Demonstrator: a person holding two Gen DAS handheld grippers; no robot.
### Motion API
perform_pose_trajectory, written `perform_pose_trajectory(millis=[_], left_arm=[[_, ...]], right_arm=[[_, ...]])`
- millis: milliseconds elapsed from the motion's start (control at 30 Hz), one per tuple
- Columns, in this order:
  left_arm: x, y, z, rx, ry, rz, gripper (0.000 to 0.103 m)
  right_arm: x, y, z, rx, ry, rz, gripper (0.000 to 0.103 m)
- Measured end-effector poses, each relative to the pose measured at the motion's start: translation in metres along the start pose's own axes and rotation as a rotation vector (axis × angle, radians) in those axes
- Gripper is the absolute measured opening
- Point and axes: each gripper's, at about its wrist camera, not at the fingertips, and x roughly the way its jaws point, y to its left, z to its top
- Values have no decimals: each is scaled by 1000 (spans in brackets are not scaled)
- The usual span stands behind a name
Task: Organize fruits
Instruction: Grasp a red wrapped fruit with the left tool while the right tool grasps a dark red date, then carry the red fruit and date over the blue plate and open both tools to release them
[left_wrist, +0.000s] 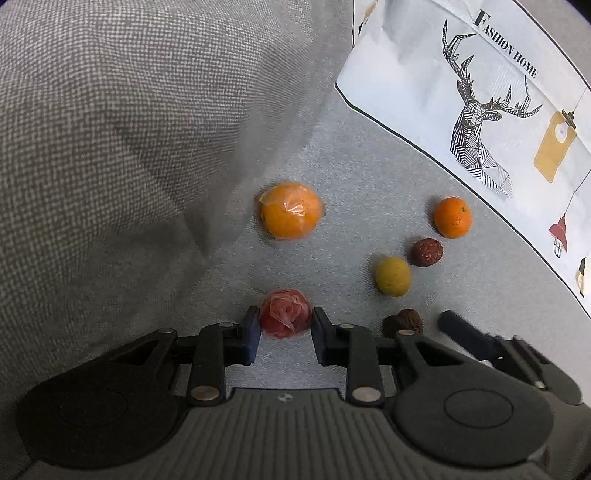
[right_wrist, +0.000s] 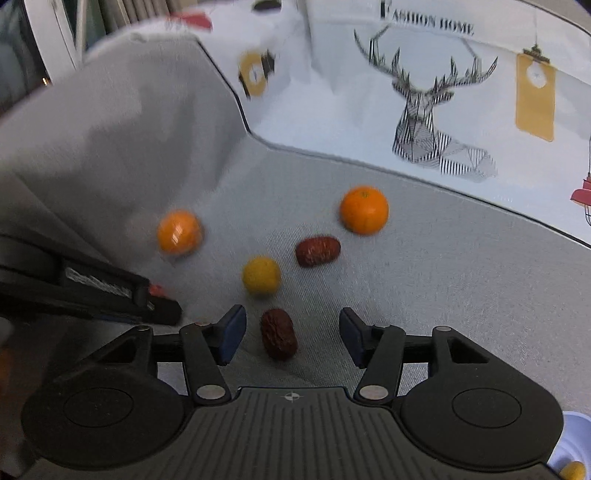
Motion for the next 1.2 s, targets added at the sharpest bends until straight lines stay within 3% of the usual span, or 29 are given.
perform_pose_trajectory(millis=[67, 133, 200, 433, 600, 900, 1100, 1200], left_arm=[[1, -2, 1, -2, 0, -11, 32], [-1, -2, 1, 2, -6, -17, 32], [-4, -3, 0, 7, -11, -27, 32], [-15, -10, -4, 37, -24, -72, 32], [-25, -23, -8, 67, -43, -123, 32], [-48, -52, -28, 157, -106, -119, 32], [-77, -69, -53, 229, -173, -119, 32], [-94, -76, -79, 271, -207, -139, 32]], right_arm=[[6, 4, -1, -18, 9, -13, 57], [7, 10, -3, -81, -1, -53, 33], [5, 10, -3, -103, 0, -51, 21], [-40, -12, -2, -67, -52, -50, 21], [-103, -39, -9, -14, -132, -62, 21], [-205, -96, -44, 99, -250, -128, 21], [-207, -124, -96, 219, -218, -163, 21], [-210, -133, -106, 261, -215, -151, 21]])
